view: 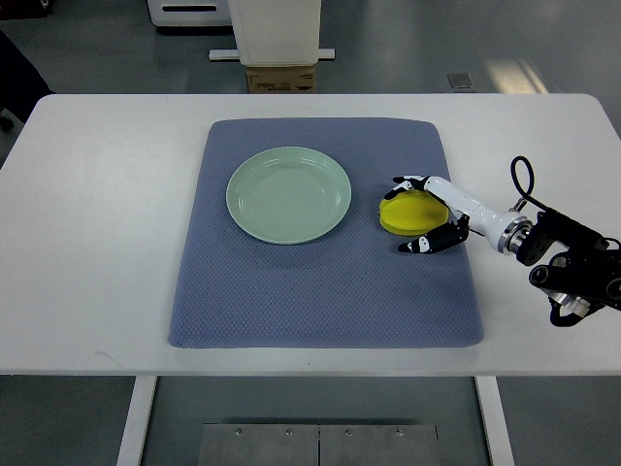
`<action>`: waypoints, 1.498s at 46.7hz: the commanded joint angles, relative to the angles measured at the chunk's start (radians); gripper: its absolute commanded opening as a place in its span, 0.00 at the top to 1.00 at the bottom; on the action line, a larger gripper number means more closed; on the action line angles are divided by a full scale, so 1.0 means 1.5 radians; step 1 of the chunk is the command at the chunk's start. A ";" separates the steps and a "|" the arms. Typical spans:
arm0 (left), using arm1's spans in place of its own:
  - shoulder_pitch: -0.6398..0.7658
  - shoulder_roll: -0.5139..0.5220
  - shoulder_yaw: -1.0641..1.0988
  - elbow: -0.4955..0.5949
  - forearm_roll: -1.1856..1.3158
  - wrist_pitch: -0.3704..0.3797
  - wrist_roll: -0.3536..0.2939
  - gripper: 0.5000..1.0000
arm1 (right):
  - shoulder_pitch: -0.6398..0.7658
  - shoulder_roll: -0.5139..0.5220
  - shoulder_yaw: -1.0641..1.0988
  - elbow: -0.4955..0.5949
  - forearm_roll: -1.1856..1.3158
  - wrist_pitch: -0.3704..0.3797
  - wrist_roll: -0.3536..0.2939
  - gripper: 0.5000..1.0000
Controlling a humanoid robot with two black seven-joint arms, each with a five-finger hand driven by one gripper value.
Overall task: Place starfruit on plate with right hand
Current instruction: 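Close the right hand fingers around the yellow starfruit, then lift the starfruit with the right hand away from the mat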
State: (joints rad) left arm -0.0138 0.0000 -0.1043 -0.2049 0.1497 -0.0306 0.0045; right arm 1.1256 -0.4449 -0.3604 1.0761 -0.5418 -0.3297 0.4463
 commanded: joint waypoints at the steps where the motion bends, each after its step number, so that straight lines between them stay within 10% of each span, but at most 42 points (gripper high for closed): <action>1: 0.000 0.000 0.000 0.001 0.000 0.000 0.000 0.00 | 0.000 0.000 -0.001 -0.001 0.000 0.000 0.000 0.15; 31: 0.000 0.000 0.000 0.001 -0.001 0.000 0.000 0.00 | 0.025 0.001 -0.044 -0.003 0.002 0.000 0.001 0.41; 39: 0.000 0.000 0.000 0.000 0.000 0.000 0.000 0.00 | 0.030 0.004 -0.051 -0.006 0.002 0.001 0.007 0.68; 43: 0.000 0.000 0.000 0.001 -0.001 0.000 0.000 0.00 | 0.038 0.007 -0.055 -0.006 0.005 0.001 0.011 1.00; 70: 0.000 0.000 0.000 0.001 -0.001 0.000 0.000 0.00 | 0.050 0.008 -0.056 -0.023 0.040 0.005 0.015 1.00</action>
State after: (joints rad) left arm -0.0138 0.0000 -0.1043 -0.2051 0.1497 -0.0306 0.0046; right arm 1.1960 -0.4311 -0.4448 1.0494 -0.4919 -0.3243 0.4667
